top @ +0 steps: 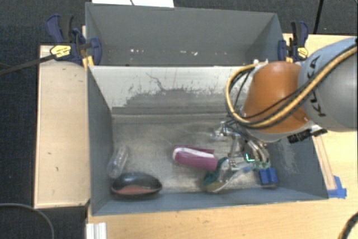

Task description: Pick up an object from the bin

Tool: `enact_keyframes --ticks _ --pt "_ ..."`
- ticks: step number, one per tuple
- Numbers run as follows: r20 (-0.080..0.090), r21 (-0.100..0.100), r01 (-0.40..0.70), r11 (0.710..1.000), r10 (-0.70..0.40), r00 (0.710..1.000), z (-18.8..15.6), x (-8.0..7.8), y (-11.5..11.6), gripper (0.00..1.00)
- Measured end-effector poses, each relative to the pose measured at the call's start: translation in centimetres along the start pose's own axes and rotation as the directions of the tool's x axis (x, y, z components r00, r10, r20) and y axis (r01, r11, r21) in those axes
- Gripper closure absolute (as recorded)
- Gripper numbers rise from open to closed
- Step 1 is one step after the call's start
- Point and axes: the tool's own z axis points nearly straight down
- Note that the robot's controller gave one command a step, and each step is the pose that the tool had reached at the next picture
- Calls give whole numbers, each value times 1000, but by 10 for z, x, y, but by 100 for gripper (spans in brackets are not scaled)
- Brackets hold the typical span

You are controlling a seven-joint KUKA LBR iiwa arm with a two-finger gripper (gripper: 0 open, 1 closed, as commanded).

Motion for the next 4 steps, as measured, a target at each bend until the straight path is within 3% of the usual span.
enact_keyframes --ticks 1,2,3,4 --pt "12 -4 -84 996 84 996 58 3 9 0" --pt "-6 -2 -84 996 84 996 59 8 9 100" --pt "15 -2 -73 997 73 997 -91 13 34 100" --pt "7 0 -74 997 74 997 -87 14 33 0"
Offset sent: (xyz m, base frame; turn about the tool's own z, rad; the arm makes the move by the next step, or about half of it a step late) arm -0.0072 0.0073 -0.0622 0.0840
